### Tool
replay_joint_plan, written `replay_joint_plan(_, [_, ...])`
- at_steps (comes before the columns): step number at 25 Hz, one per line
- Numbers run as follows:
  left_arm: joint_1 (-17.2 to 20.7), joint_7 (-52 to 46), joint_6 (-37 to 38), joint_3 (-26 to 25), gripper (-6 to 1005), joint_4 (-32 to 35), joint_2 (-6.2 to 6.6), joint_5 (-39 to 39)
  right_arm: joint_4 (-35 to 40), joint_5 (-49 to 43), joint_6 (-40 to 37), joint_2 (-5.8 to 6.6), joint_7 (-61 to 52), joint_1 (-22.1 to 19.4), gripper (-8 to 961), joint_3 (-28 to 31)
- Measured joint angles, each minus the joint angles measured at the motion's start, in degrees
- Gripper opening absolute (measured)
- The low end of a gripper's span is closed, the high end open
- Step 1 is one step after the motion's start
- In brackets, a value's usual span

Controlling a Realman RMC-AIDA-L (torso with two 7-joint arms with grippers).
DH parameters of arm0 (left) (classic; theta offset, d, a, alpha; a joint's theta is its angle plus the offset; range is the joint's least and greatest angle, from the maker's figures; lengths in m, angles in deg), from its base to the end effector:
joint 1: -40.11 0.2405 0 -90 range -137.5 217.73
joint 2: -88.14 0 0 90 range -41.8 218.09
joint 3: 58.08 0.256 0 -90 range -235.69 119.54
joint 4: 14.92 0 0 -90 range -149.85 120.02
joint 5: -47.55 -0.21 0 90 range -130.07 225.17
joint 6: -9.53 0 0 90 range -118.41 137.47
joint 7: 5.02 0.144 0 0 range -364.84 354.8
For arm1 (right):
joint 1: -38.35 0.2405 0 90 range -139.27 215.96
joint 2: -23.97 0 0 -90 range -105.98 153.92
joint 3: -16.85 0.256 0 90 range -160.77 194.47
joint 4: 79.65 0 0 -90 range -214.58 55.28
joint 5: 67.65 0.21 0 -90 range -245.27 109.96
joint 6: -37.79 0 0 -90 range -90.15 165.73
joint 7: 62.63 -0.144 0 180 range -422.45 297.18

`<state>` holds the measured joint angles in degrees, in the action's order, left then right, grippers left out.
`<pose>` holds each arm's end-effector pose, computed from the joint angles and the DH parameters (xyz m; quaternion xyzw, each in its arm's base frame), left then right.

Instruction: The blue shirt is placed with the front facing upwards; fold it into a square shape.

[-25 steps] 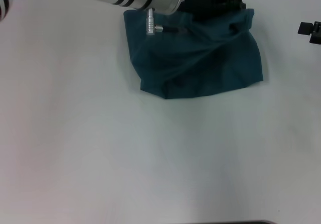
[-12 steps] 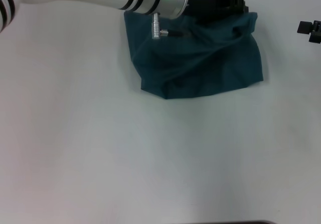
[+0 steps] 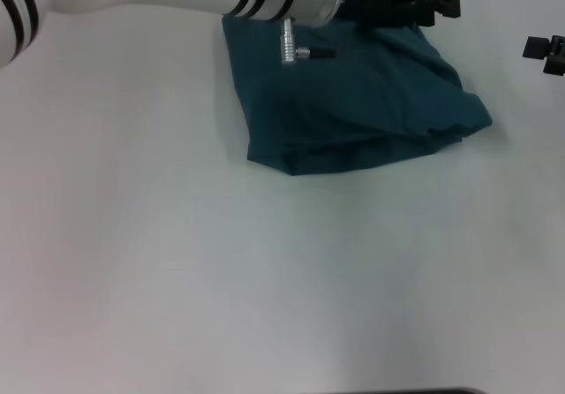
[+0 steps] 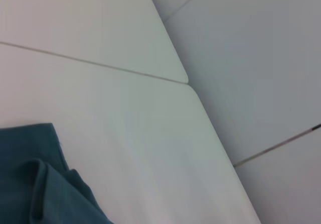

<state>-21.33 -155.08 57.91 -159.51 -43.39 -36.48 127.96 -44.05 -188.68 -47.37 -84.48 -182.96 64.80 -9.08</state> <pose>-0.0582 0.4173 -0.1269 -0.8164 -0.5446 -0.1836 0.0562 0.3471 0.3300 0.0967 -0.7448 0.5811 0.2609 0.1987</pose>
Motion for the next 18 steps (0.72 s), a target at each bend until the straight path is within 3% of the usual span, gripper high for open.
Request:
replay_joint_plan(5, [1.55, 0.00, 0.59, -0.68, 275, -1.36, 0.17, 0.22, -0.04, 0.00, 0.06, 0.00, 0.00, 0.01, 786, 0.00])
replay_joint_plan(10, [5.26, 0.29, 4.03, -1.89, 483, -5.03, 1.17, 0.08, -0.07, 0.00, 0.09, 0.01, 0.08, 0.10, 786, 0.00])
replay_joint_plan(13, [10.26, 0.68, 9.28, -4.43, 625, -9.48, 3.08, -0.24, -0.05, -0.02, 0.25, 0.24, 0.25, 0.22, 785, 0.00])
replay_joint_plan(14, [10.26, 0.68, 9.28, -4.43, 673, -9.48, 3.08, -0.24, 0.08, -0.04, 0.50, 0.36, 0.28, 0.30, 785, -0.02])
replay_joint_plan(15, [14.19, 0.84, 13.53, -6.16, 720, -12.85, 4.56, -0.29, 0.37, -0.07, 0.86, 0.45, 0.60, 0.45, 785, -0.19])
replay_joint_plan(18, [19.89, 0.86, 19.84, -9.52, 815, -16.21, 6.68, -0.33, 2.18, -0.31, 2.76, 0.67, 3.36, 1.22, 784, -2.80])
